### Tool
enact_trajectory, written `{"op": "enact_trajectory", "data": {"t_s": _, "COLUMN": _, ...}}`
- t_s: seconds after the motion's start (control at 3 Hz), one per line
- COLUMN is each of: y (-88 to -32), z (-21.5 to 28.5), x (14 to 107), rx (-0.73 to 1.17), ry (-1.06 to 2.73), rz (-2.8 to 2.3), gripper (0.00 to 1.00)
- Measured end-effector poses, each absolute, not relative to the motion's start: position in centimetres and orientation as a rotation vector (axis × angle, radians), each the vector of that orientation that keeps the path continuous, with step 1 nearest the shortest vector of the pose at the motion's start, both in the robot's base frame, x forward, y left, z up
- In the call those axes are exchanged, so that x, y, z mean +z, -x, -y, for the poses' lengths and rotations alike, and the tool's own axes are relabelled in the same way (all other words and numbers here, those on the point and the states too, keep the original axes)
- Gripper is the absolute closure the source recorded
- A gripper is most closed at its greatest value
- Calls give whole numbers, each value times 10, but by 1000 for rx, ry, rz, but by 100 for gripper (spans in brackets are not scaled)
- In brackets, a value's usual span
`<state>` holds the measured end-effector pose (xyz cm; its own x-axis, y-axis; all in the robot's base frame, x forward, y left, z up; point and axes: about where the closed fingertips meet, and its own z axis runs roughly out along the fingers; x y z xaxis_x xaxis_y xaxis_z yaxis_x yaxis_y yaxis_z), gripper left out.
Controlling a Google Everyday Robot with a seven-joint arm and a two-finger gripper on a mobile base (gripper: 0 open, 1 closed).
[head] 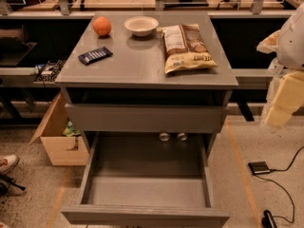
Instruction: Place brown chip bag into middle drawer
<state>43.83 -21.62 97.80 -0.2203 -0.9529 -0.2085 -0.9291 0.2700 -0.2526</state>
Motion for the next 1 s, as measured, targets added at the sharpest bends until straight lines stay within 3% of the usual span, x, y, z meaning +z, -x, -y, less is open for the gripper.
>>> {"op": "enact_trajectory", "data": {"t_s": 0.67, "y": -451, "z": 215, "x": 977, "rx": -101, "ry": 1680, "rz": -2234, "gripper": 0}}
{"op": "enact_trajectory", "data": {"t_s": 1.0, "y": -488, "z": 216, "x": 978, "rx": -80, "ry": 1593, "rz": -2238, "gripper": 0}}
